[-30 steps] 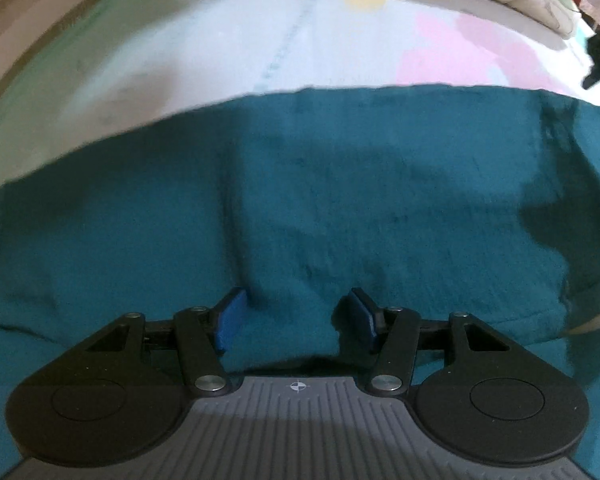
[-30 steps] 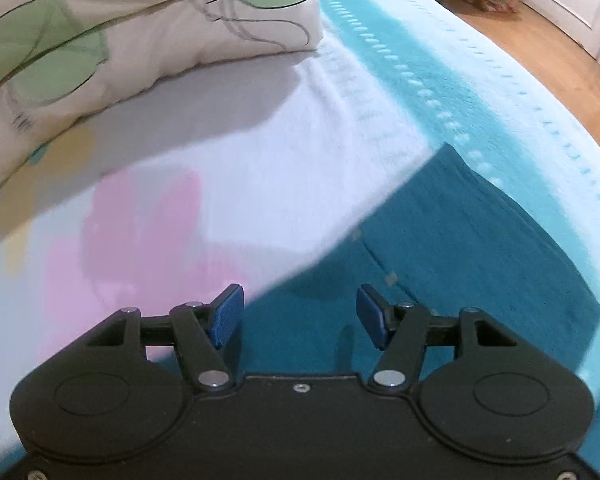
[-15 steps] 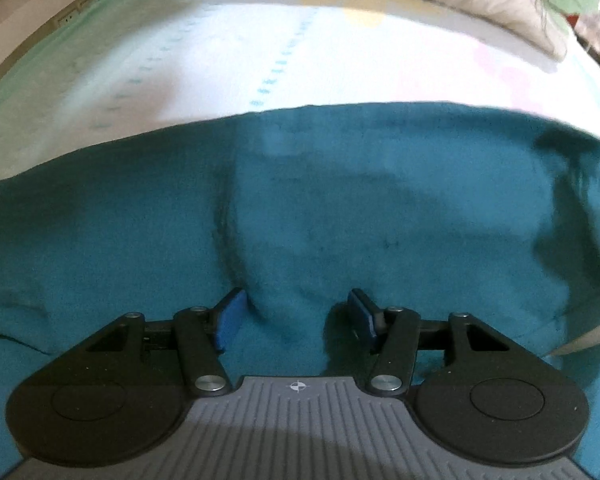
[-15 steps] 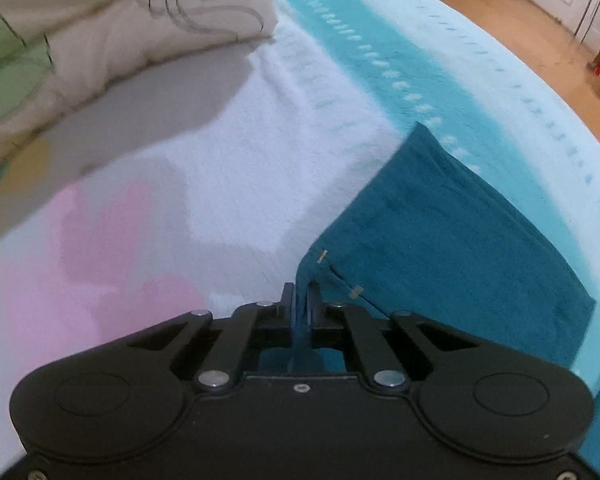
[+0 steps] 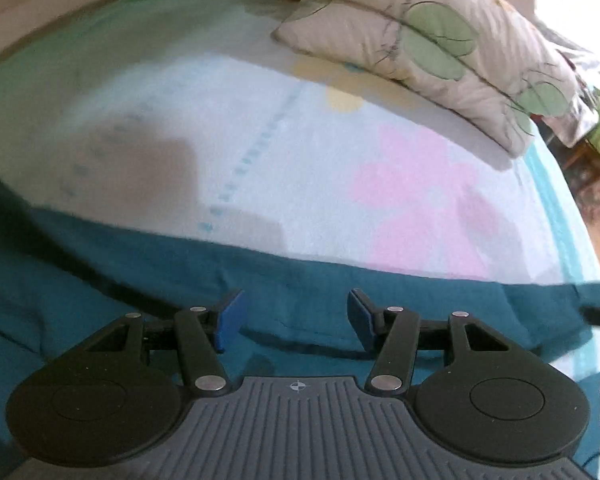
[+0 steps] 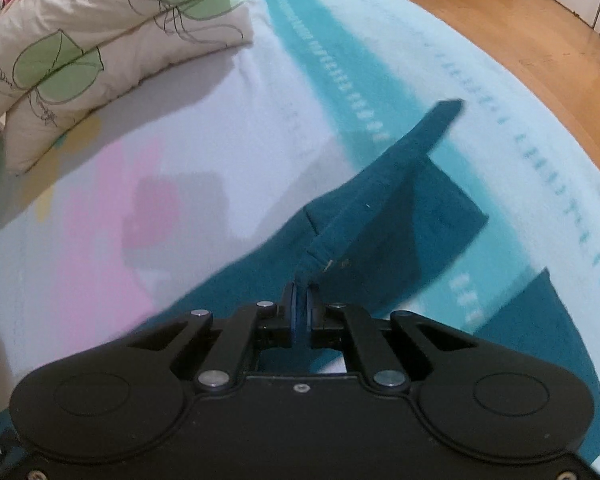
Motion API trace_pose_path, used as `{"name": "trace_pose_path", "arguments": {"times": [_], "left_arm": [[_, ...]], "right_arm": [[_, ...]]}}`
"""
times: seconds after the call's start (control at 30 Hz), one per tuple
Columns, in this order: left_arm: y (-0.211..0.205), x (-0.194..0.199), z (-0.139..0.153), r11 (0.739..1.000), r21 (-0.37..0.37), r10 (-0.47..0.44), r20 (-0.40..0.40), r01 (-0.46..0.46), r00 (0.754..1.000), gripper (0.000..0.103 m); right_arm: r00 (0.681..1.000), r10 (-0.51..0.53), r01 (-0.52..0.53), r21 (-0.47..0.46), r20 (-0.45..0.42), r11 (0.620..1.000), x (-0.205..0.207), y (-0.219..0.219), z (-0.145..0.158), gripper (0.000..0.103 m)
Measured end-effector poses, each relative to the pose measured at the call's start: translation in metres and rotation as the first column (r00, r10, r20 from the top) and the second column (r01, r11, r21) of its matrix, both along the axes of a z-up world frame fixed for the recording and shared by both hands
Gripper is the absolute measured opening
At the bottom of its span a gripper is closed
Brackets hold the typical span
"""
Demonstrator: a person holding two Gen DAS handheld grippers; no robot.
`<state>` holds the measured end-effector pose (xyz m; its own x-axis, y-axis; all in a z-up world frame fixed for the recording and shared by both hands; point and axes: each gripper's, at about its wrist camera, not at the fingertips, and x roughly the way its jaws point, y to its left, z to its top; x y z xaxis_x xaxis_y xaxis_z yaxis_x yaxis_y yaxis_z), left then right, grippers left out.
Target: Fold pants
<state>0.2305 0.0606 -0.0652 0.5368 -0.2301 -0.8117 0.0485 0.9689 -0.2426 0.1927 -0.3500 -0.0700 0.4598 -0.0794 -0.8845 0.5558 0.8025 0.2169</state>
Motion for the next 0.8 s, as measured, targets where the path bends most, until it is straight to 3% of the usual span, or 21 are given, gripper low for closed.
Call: {"name": "trace_pose_path", "arguments": {"times": [0.23,0.57,0.8], "left_arm": [[0.03,0.003,-0.02,0.993,-0.035,0.107,-0.11,-0.111,0.988,0.055],[0.04,0.03,-0.02,0.982,-0.05,0.175,-0.094,-0.181,0.98,0.055],[0.036,0.029,-0.033,0.979,-0.075,0.179,-0.149,-0.192,0.972,0.055]], "right_arm": [[0.999,0.013,-0.013,-0.012,0.034,1.0,0.0,-0.001,0.005,0.008],[0.998,0.016,-0.016,0.013,0.06,1.0,0.002,-0.011,0.005,0.008],[0.997,0.019,-0.02,0.023,0.077,1.0,0.005,-0.011,0.009,0.008]]}}
